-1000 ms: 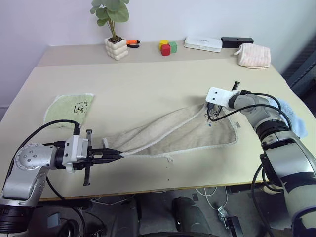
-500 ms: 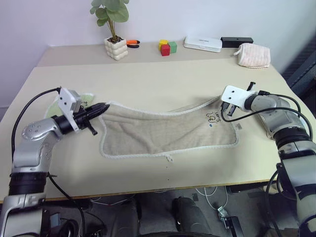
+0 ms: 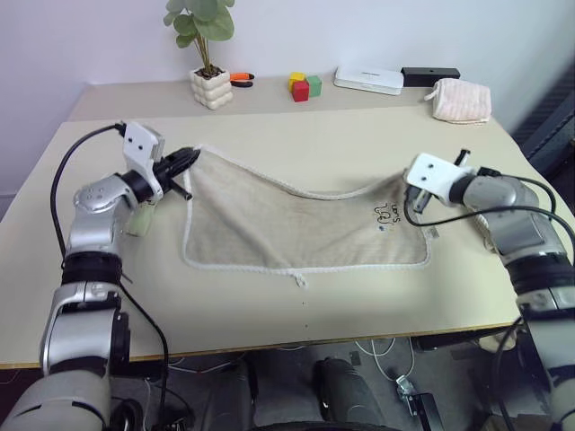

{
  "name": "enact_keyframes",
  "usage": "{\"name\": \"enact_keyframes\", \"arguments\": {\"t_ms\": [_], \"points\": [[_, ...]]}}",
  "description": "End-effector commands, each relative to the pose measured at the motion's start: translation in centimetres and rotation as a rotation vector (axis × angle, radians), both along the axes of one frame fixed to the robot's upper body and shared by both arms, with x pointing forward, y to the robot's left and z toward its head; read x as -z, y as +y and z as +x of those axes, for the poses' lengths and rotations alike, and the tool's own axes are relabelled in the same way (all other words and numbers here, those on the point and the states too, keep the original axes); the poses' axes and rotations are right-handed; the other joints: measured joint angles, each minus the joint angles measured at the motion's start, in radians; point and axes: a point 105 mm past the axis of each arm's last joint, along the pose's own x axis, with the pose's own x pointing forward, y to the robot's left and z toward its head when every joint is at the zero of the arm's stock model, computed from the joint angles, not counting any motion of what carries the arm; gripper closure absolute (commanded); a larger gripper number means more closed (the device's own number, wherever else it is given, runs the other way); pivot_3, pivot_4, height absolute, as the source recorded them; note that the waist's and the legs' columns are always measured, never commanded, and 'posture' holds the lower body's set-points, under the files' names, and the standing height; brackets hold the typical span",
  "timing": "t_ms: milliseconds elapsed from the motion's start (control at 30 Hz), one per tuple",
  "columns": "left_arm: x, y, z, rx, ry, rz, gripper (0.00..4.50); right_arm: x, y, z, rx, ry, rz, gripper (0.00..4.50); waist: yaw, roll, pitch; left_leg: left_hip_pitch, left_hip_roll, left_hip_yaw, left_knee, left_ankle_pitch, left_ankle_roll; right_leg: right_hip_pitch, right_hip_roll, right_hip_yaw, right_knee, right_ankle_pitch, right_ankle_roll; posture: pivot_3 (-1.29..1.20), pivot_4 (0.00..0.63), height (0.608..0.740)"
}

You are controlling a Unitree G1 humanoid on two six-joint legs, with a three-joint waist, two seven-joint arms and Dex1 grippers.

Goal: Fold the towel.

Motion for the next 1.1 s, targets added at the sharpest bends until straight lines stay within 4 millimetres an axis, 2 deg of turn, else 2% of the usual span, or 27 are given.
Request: {"name": "enact_keyframes", "arguments": {"t_ms": [33,133,233,300,367,433,567,633,800,967,1100], "points": [[-3.2,-0.3,1.5,-0.058,-0.122,0.051,4.50,-4.3,0.2,2.0,0.041,-0.168,0.017,4.44,0.000,0.000,0.000,0.000,0.000,0.000,0.000,0.000,0.000,0.000,0.000,0.000,-0.001,0.000,0.000,0.00,0.150,0.740],[-7.5,-0.6,2.3,-0.101,-0.234,0.082,4.50,-9.5,0.5,3.2,0.079,-0.350,0.033,4.44,0.001,0.000,0.001,-0.001,0.000,0.000,-0.001,0.000,0.000,-0.002,0.000,0.000,-0.001,0.000,0.000,0.00,0.150,0.740],[-11.6,0.2,2.0,-0.140,-0.337,0.089,4.50,-13.7,-0.2,3.0,0.109,-0.496,0.111,4.44,0.001,-0.001,0.001,-0.011,0.000,0.000,-0.001,0.001,-0.002,-0.012,-0.001,0.000,0.000,0.000,0.000,0.00,0.150,0.740],[-13.3,1.4,1.4,-0.166,-0.383,0.106,4.50,-15.7,-1.2,2.3,0.119,-0.566,0.160,4.44,0.000,0.000,0.001,-0.013,0.000,0.000,-0.002,0.001,-0.002,-0.014,-0.001,0.000,-0.001,0.000,0.001,0.00,0.150,0.740],[-14.0,2.1,0.8,-0.158,-0.402,0.109,4.50,-16.3,-1.8,1.7,0.106,-0.591,0.197,4.44,-0.001,0.000,0.001,-0.013,0.000,0.000,-0.003,0.001,-0.002,-0.014,-0.001,0.000,-0.002,-0.001,0.001,0.00,0.150,0.740],[-13.4,3.0,-0.1,-0.102,-0.397,0.135,4.50,-14.4,-1.8,0.9,0.030,-0.543,0.199,4.44,-0.001,0.000,0.001,-0.013,0.000,0.001,-0.004,0.001,-0.002,-0.014,-0.001,0.000,-0.002,-0.001,0.001,0.00,0.150,0.740],[-10.6,3.7,-1.8,0.035,-0.354,0.183,4.50,-9.6,-0.9,-1.2,-0.115,-0.397,0.171,4.44,-0.001,0.000,0.001,-0.012,0.000,0.001,-0.002,0.002,-0.003,-0.012,-0.001,0.000,0.000,-0.001,0.002,0.00,0.150,0.740],[-8.3,3.7,-2.7,0.126,-0.309,0.209,4.50,-6.7,0.1,-2.9,-0.202,-0.266,0.192,4.44,0.000,0.000,0.001,-0.012,0.000,0.001,-0.001,0.003,-0.005,-0.012,-0.001,0.000,0.002,-0.001,0.002,0.00,0.150,0.740],[-2.0,3.9,-5.7,0.321,-0.172,0.324,4.50,-1.6,0.1,-6.7,-0.268,-0.061,0.106,4.44,0.001,0.001,0.001,-0.011,0.000,0.000,0.001,0.003,-0.005,-0.012,-0.001,0.000,0.005,-0.001,0.002,0.00,0.150,0.740],[1.3,3.7,-8.5,0.466,-0.074,0.400,4.50,0.0,-0.7,-9.0,-0.296,0.084,0.037,4.44,0.001,0.000,0.001,-0.011,0.001,0.000,0.004,0.003,-0.005,-0.012,-0.001,0.000,0.008,-0.001,0.001,0.00,0.150,0.740],[2.1,4.5,-10.3,0.520,-0.019,0.402,4.50,1.3,-1.1,-11.6,-0.346,0.260,-0.011,4.44,0.008,0.000,0.001,-0.011,0.001,-0.001,0.006,0.003,-0.005,-0.011,-0.001,0.000,0.009,-0.001,0.001,0.00,0.150,0.740]]}}
